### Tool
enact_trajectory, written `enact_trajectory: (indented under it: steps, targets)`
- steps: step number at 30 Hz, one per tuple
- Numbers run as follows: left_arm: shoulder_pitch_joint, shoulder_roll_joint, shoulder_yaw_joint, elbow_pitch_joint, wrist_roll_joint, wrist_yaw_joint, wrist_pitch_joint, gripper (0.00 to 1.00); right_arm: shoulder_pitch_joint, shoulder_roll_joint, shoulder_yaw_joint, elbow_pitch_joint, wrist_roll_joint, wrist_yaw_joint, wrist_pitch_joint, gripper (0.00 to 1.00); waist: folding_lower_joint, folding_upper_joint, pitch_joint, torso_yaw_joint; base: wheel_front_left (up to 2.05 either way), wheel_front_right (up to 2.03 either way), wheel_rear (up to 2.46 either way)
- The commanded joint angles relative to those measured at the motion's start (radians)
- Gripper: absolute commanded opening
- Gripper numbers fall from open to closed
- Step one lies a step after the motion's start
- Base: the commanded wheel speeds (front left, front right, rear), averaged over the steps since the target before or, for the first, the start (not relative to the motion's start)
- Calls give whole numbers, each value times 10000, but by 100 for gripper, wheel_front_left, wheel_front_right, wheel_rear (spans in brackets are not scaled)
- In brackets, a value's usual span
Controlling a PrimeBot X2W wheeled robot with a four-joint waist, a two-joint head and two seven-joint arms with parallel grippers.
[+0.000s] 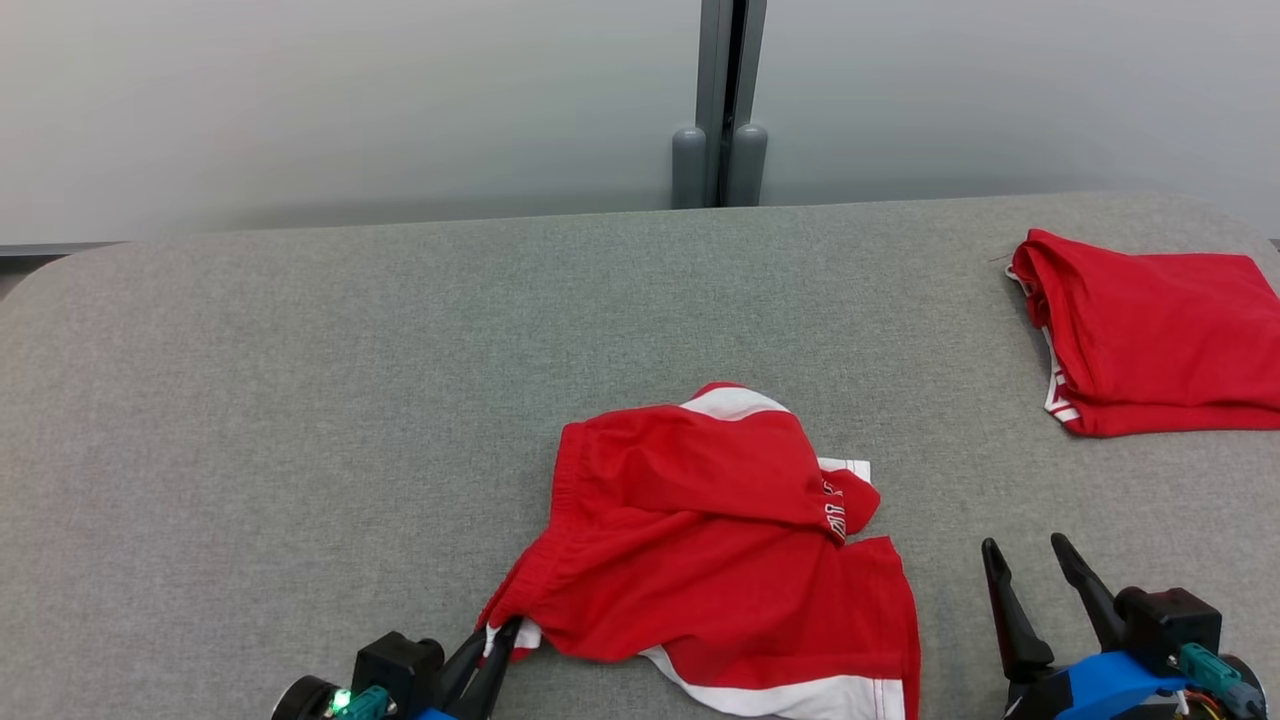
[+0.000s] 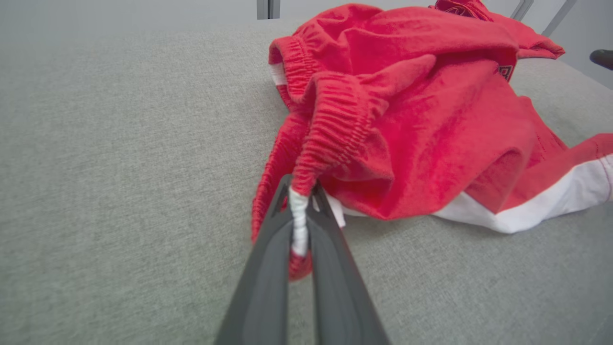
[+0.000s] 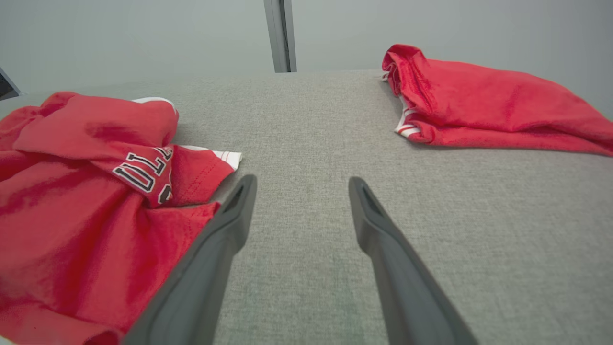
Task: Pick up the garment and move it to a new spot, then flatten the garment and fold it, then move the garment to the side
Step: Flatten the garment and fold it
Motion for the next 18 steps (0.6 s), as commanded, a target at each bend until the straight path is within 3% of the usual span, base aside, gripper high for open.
enact_trajectory:
  steps: [1, 2, 8, 18]
  targets:
    - [67, 22, 76, -103, -71, 67, -51, 47, 98, 6, -35, 36, 64, 2, -77, 100, 0, 0, -30, 8, 0, 0, 0]
    - [85, 7, 76, -145, -58, 82, -94, 100, 106, 7, -33, 39, 84, 2, -80, 100, 0, 0, -41, 15, 0, 0, 0]
    - [237, -121, 195, -606, 62, 137, -440, 100, 193, 43, -108, -6, 87, 2, -98, 100, 0, 0, -161, 113, 0, 0, 0]
    - [1005, 7, 874, -1626, 184, -136, -580, 100, 389, 97, -240, -160, 56, 2, -172, 100, 0, 0, -389, 281, 0, 0, 0]
